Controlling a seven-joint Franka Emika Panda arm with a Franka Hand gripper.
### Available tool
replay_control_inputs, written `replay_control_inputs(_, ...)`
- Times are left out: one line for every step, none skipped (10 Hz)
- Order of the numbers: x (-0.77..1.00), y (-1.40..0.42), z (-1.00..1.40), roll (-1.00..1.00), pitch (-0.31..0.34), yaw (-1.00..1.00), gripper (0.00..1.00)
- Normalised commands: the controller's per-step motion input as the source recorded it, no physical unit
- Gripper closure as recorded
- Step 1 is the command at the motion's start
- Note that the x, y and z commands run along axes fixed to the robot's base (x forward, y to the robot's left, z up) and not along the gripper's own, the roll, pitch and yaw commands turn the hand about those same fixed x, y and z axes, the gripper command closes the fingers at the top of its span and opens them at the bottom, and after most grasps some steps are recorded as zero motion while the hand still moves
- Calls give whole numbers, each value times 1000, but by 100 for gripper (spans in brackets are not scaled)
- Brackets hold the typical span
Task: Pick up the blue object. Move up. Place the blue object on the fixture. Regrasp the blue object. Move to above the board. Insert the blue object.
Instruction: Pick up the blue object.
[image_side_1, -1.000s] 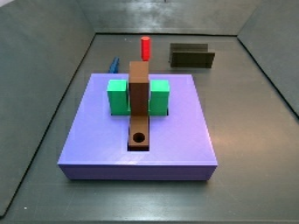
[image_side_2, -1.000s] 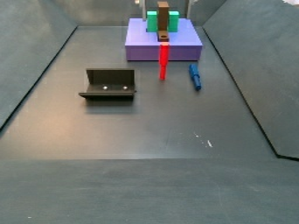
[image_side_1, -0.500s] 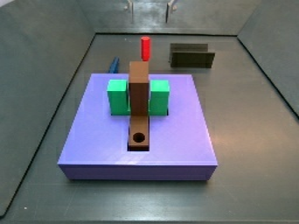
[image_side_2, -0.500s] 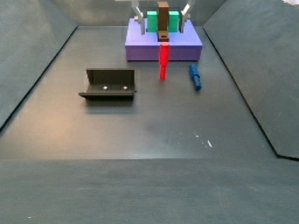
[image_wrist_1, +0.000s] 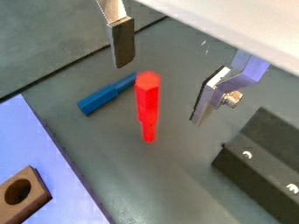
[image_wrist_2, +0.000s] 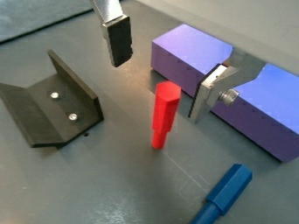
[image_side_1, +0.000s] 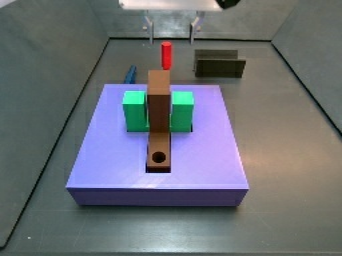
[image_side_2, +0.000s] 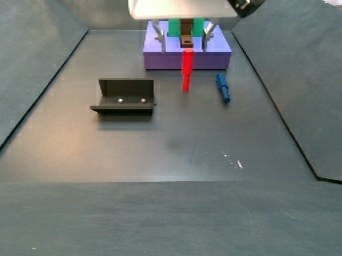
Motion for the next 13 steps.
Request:
replay_control_inputs(0, -37, -249, -39, -6, -3, 0)
replay_control_inputs(-91, 0, -57, -50, 0, -34, 0)
replay_control_inputs(-200, 0, 0, -76, -69, -37, 0)
replay_control_inputs(-143, -46, 3, -84, -109, -54, 0)
replay_control_inputs(-237, -86, 137, -134, -169, -91, 0)
replay_control_inputs(-343, -429, 200, -50, -200, 0, 0)
replay_control_inputs(-274, -469, 137, -49, -180, 0, 0)
replay_control_inputs(-137, -466, 100, -57, -171, 0, 0)
replay_control_inputs(0, -414, 0, -36, -141, -43, 0)
replay_control_inputs(-40, -191, -120, -37, -170, -231, 0)
replay_control_inputs(-214, -86, -283, -3, -203, -354, 0)
replay_control_inputs(-300, 0, -331, 0, -197, -417, 0)
replay_control_inputs(-477, 0, -323, 3, -193, -414, 0)
